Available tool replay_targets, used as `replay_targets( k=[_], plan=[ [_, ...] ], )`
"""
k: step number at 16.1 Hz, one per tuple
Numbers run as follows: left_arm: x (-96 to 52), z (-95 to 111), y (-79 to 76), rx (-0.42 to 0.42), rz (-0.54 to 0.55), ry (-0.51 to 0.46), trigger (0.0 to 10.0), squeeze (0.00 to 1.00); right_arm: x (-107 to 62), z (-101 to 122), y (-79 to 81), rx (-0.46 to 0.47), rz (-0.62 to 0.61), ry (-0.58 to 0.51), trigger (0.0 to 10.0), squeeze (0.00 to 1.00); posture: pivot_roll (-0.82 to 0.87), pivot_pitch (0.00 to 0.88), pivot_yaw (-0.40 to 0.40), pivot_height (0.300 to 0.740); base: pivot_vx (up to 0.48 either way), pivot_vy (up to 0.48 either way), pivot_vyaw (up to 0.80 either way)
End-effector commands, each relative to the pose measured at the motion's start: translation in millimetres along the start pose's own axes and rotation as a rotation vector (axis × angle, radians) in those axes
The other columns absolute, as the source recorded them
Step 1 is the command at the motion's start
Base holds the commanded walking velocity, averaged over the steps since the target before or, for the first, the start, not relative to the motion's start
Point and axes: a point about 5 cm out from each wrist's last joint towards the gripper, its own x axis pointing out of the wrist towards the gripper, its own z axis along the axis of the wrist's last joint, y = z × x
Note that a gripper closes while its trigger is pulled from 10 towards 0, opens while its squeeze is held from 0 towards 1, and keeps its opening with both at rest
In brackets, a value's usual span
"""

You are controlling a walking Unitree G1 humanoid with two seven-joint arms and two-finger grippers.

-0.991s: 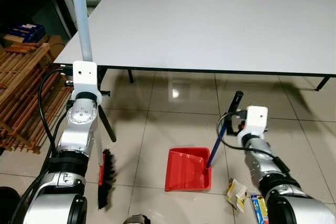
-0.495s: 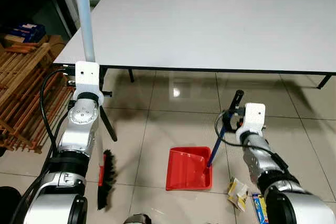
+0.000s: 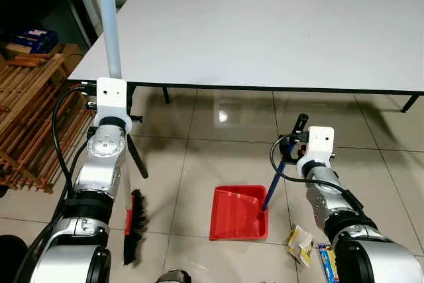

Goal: Sweep floor

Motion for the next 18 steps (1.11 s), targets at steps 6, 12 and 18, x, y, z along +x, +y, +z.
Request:
replay_targets(
  k=[6,12,18],
  plan=[
    [-1.2,17.8,3.2,0.021,-0.016,-0.071,10.0,0.00,2.6,2.0,9.3,0.008,0.021,0.008,10.0,0.00,0.11,0.068,0.118,0.740,0.000,0.000,0.00],
    [-11.4,21.8,8.8,0.033,-0.027,-0.084,10.0,0.00,3.9,3.9,18.4,0.004,0.049,0.005,10.0,0.00,0.16,0.111,0.137,0.740,0.000,0.000,0.00],
    [-24.3,28.2,11.3,0.036,-0.033,-0.096,10.0,0.00,6.6,11.5,17.7,-0.017,0.051,-0.019,10.0,0.00,0.20,0.151,0.148,0.740,0.000,0.000,0.00]
  ],
)
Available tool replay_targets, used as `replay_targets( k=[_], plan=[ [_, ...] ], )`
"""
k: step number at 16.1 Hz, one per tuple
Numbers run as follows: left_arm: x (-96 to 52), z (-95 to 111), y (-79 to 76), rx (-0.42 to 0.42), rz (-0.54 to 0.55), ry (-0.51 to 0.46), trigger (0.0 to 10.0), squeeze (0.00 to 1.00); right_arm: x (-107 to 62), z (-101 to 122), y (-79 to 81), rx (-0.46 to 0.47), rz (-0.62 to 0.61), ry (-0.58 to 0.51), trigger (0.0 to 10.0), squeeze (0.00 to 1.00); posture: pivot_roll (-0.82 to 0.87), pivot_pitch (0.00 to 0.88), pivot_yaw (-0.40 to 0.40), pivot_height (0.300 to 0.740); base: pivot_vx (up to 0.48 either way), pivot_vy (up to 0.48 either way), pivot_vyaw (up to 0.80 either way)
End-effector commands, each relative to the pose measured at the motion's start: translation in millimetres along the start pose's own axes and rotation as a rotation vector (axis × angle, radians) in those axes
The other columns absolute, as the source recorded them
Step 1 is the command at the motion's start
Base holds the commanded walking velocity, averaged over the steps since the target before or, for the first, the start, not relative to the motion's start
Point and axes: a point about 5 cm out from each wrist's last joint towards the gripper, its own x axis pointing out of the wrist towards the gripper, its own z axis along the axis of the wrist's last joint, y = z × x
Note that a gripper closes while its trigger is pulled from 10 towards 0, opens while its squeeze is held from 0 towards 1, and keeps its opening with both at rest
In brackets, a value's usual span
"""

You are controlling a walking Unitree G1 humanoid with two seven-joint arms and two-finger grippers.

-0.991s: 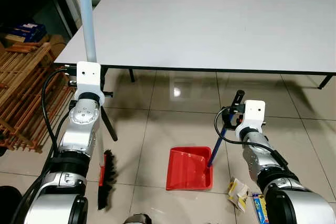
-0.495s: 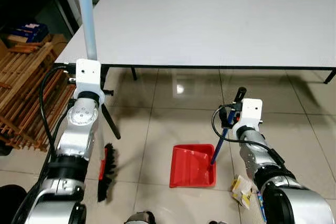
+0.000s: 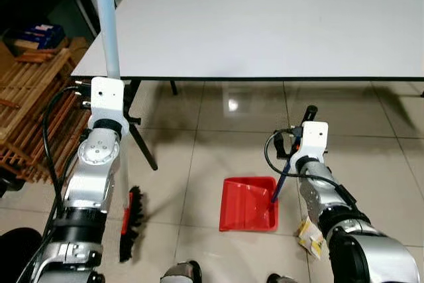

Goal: Sweep floor

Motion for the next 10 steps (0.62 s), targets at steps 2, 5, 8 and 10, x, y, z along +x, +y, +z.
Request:
replay_targets(
  k=[2,5,8,10],
  plan=[
    [-4.4,11.1,8.4,0.021,0.009,-0.042,10.0,0.00,2.2,4.4,1.0,-0.024,0.011,-0.006,10.0,0.00,0.20,0.158,0.151,0.740,0.000,0.000,0.00],
    [-10.3,12.3,9.0,0.026,0.005,-0.037,10.0,0.00,4.6,11.4,-2.9,-0.041,0.001,-0.020,10.0,0.00,0.22,0.173,0.161,0.740,0.000,0.000,0.00],
    [-18.3,15.0,7.6,0.036,-0.013,-0.040,10.0,0.00,7.6,21.6,-10.5,-0.066,-0.017,-0.040,10.0,0.00,0.23,0.186,0.176,0.740,0.000,0.000,0.00],
    [-20.9,15.9,7.2,0.037,-0.016,-0.040,10.0,0.00,8.3,25.2,-15.0,-0.082,-0.030,-0.047,10.0,0.00,0.24,0.192,0.182,0.740,0.000,0.000,0.00]
  ],
)
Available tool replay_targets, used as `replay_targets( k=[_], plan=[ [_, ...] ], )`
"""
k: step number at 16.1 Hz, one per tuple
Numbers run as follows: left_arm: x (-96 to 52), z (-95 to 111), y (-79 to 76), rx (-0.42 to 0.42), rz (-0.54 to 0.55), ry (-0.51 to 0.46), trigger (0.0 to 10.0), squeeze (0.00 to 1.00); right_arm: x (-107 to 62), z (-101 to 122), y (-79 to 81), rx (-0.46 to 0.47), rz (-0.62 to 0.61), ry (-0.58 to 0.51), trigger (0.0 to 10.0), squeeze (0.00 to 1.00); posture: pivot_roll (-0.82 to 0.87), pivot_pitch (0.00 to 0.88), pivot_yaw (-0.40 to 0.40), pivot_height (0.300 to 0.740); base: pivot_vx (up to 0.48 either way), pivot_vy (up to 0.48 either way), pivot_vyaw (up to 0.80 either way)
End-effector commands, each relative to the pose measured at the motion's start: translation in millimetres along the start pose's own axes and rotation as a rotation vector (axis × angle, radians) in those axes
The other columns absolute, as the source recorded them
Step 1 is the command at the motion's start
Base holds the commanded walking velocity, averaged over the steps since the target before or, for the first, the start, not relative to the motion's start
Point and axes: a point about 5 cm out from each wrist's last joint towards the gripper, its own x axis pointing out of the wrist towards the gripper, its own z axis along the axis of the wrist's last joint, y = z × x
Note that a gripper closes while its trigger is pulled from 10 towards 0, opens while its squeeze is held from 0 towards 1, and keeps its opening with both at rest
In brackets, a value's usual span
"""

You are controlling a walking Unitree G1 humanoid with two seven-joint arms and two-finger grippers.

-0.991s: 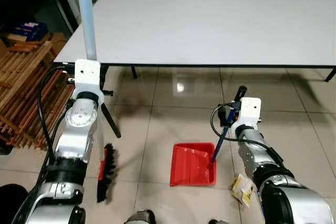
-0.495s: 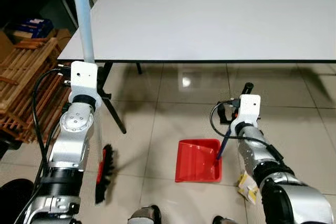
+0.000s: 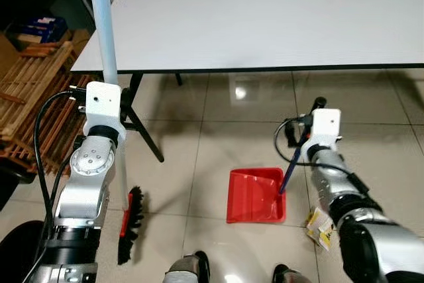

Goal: Sweep floor

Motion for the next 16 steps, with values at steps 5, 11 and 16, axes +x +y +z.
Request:
replay_targets(
  k=[5,11,16],
  plan=[
    [-10.2,15.3,6.0,0.036,-0.001,-0.049,10.0,0.00,1.2,1.1,-1.8,-0.038,-0.009,0.013,10.0,0.00,0.26,0.204,0.198,0.740,0.000,0.000,0.00],
    [-15.0,20.8,7.8,0.048,-0.003,-0.059,10.0,0.00,1.5,2.3,-3.8,-0.044,-0.036,0.008,0.0,0.00,0.28,0.203,0.206,0.740,0.000,0.000,0.00],
    [-16.0,22.3,4.0,0.043,-0.010,-0.062,10.0,0.00,0.9,1.2,-2.9,-0.025,-0.047,0.004,0.0,0.00,0.28,0.194,0.209,0.740,0.000,0.000,0.00]
  ],
)
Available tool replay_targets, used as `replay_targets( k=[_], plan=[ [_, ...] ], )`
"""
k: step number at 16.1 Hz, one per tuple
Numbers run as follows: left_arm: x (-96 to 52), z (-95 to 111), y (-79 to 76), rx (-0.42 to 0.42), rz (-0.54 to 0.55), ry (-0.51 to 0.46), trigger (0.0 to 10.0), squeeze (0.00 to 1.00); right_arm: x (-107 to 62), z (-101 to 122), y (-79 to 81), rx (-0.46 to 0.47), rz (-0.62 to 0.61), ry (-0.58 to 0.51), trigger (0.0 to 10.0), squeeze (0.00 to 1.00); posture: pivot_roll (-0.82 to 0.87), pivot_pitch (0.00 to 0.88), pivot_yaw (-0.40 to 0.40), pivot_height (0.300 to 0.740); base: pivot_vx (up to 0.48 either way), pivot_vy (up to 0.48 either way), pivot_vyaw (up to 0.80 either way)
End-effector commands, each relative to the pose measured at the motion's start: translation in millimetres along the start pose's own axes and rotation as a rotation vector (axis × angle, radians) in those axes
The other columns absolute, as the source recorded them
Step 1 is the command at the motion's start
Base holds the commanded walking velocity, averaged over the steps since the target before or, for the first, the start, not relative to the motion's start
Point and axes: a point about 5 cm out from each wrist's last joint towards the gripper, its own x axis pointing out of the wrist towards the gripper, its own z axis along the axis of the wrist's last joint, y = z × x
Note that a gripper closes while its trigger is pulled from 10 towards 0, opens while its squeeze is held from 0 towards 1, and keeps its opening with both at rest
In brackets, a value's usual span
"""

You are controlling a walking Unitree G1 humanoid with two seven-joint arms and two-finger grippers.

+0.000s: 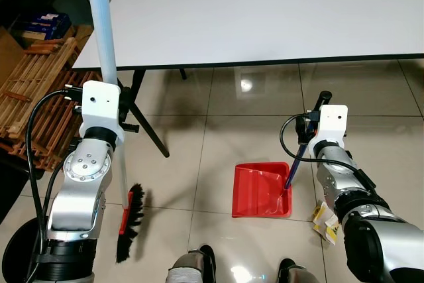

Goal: Sweep floor

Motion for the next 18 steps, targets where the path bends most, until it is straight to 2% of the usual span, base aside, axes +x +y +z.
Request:
replay_targets(
  k=[1,11,18],
  plan=[
    [-2.4,9.1,5.1,0.036,0.017,-0.040,10.0,0.00,-0.7,-2.9,6.5,0.005,0.008,0.010,0.0,0.00,0.28,0.194,0.210,0.740,0.000,0.000,0.00],
    [1.6,12.2,-0.1,0.031,0.004,-0.053,10.0,0.00,-2.4,-6.9,16.8,0.034,0.018,0.015,0.0,0.00,0.29,0.160,0.222,0.740,0.000,0.000,0.00],
    [5.9,11.5,-6.1,0.038,-0.009,-0.053,10.0,0.00,-3.8,-10.4,12.5,0.016,0.012,0.025,0.0,0.00,0.27,0.152,0.211,0.740,0.000,0.000,0.00]
  ],
)
